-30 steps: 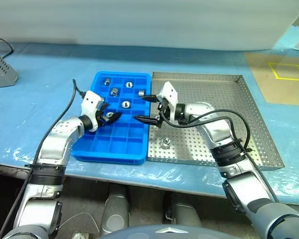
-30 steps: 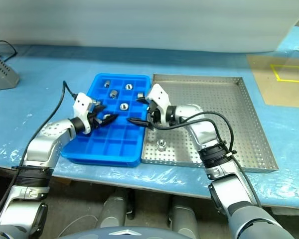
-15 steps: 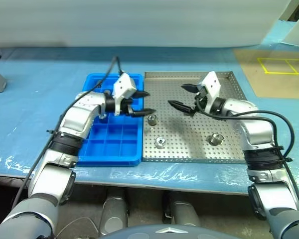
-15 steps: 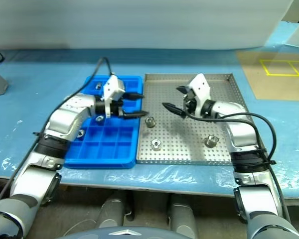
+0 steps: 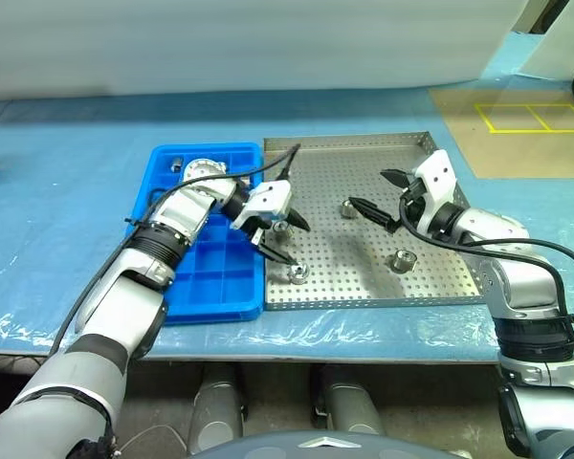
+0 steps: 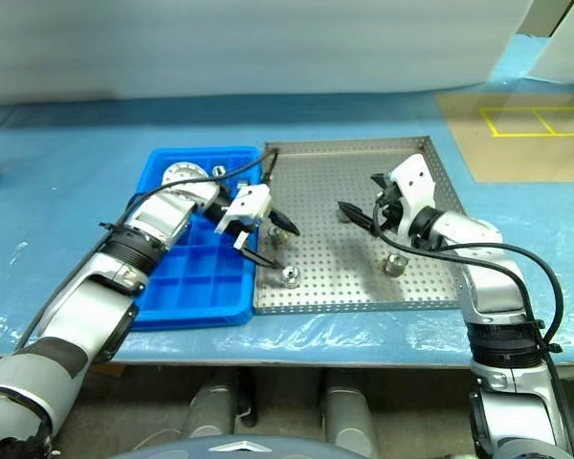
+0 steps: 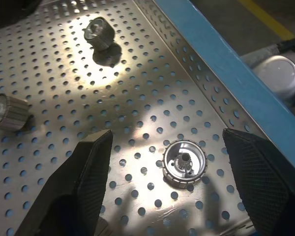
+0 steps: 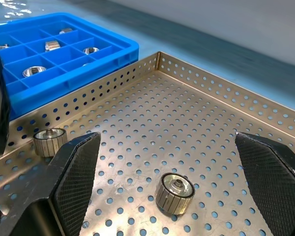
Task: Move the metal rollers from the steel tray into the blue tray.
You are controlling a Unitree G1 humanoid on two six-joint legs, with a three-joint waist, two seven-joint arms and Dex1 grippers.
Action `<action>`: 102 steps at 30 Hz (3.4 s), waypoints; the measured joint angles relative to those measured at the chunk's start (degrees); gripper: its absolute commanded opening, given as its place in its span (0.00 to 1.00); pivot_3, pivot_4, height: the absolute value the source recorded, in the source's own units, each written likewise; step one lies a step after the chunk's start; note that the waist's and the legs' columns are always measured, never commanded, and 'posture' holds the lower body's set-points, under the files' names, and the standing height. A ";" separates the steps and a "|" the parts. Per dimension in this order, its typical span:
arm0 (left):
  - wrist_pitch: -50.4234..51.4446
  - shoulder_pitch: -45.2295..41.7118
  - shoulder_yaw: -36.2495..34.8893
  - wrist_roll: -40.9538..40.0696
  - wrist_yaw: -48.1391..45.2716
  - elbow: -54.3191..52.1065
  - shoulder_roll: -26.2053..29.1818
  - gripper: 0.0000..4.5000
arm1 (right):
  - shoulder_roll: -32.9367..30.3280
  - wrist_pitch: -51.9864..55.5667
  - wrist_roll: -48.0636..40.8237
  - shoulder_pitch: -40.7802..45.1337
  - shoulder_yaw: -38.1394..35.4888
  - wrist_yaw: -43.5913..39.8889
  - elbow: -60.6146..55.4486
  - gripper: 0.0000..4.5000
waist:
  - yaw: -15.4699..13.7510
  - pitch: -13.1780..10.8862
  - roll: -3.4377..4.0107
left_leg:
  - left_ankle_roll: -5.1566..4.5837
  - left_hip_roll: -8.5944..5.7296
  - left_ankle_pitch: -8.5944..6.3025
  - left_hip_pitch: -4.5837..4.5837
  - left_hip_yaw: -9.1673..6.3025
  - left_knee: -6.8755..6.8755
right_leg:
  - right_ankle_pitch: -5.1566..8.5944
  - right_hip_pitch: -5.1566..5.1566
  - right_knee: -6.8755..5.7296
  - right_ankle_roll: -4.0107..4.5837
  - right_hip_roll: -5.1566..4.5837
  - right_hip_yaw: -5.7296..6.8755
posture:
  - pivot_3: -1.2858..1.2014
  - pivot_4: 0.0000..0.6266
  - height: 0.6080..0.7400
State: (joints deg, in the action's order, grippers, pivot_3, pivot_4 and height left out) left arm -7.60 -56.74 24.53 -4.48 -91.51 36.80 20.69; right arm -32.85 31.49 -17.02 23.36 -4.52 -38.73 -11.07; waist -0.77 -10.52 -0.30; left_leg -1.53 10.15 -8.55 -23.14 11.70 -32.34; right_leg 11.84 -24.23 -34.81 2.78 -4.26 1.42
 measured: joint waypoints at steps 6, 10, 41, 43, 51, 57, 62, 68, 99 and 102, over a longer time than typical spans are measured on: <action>-2.76 -0.35 5.99 1.46 -0.72 0.40 -0.23 0.83 | 0.00 0.34 -0.20 -2.04 -0.02 1.67 -1.14 1.00 | 0.01 0.00 0.00 | -0.03 -0.01 -0.02 -0.01 0.01 -0.01 | 0.00 0.02 0.01 0.00 -0.01 0.00 | 0.36 0.24 1.00; -5.41 -1.52 7.96 6.50 0.54 2.83 -2.13 0.83 | 0.29 0.35 -0.20 -2.68 0.00 2.81 -1.58 1.00 | 0.11 0.00 0.00 | -0.03 0.00 -0.02 0.01 0.01 -0.04 | 0.00 0.04 0.01 0.00 -0.01 0.00 | 0.35 0.24 1.00; -13.46 -1.90 9.00 18.26 12.58 8.89 -7.38 0.40 | 1.57 0.28 -0.70 -5.15 0.21 6.37 -3.33 1.00 | 1.63 0.03 0.04 | -0.21 -0.02 -0.14 0.07 -0.02 -0.30 | 0.00 0.26 0.04 -0.01 -0.03 0.01 | 0.35 0.24 1.00; -13.42 -1.89 8.92 18.13 12.39 8.98 -7.31 0.40 | 1.58 0.24 -0.69 -5.01 0.24 6.38 -3.33 1.00 | 1.60 0.03 0.04 | -0.21 -0.01 -0.14 0.08 -0.03 -0.31 | 0.00 0.29 0.04 -0.02 -0.03 0.01 | 0.36 0.24 1.00; -12.48 -1.25 8.44 17.91 12.27 7.84 -6.13 0.40 | 1.95 -0.03 -0.37 -4.24 0.72 6.34 -2.33 1.00 | 1.68 0.03 0.04 | -0.21 0.02 -0.14 0.09 -0.03 -0.30 | -0.01 0.28 0.04 -0.02 -0.02 0.02 | 0.36 0.24 1.00; -10.35 -1.10 4.35 16.92 19.89 8.98 -8.27 0.40 | 2.39 -0.81 0.07 -3.72 1.42 6.11 -1.60 1.00 | 1.53 0.03 0.04 | -0.27 -0.04 -0.18 -0.02 -0.03 -0.32 | -0.01 0.24 0.07 -0.02 -0.05 0.02 | 0.37 0.24 1.00; -2.82 -1.21 -0.64 12.89 21.92 4.23 -9.29 0.40 | 2.61 -0.44 -1.55 -2.21 1.50 3.70 -1.55 1.00 | 1.56 0.02 0.04 | -0.31 -0.04 -0.20 -0.05 -0.02 -0.29 | -0.01 0.18 0.09 -0.02 -0.05 0.02 | 0.38 0.24 1.00; 2.27 0.88 -2.71 11.03 22.57 0.80 -5.50 0.40 | 1.59 -0.20 -2.19 2.27 2.87 -0.23 -1.15 1.00 | 1.66 0.02 0.05 | -0.28 -0.01 -0.18 -0.01 -0.01 -0.25 | -0.01 0.14 0.04 -0.02 -0.04 0.02 | 0.42 0.24 1.00; 36.91 43.34 -33.35 -14.76 38.03 -52.14 17.27 0.40 | 14.69 -7.66 -2.14 18.63 23.32 -28.38 18.31 1.00 | -6.59 -0.05 0.08 | 0.07 0.14 0.00 -0.07 -0.12 0.17 | 0.05 -0.07 0.00 0.06 -0.05 0.17 | 0.63 0.24 1.00; 37.75 46.94 -34.41 -15.95 39.25 -54.57 17.89 0.40 | 15.13 -8.54 -1.58 19.40 23.32 -28.84 19.50 1.00 | -7.19 -0.05 0.07 | 0.08 0.12 0.00 -0.03 -0.13 0.18 | 0.06 -0.05 0.00 0.04 -0.05 0.16 | 0.63 0.24 1.00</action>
State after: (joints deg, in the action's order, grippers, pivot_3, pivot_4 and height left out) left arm 30.15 -9.80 -9.87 -20.43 -52.27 -17.77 38.59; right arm -17.72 22.95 -18.60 42.76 18.80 -67.57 8.44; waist -7.97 -10.57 -0.23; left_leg -1.45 10.28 -8.55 -23.18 11.57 -32.16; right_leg 11.90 -24.28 -34.81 2.82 -4.31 1.58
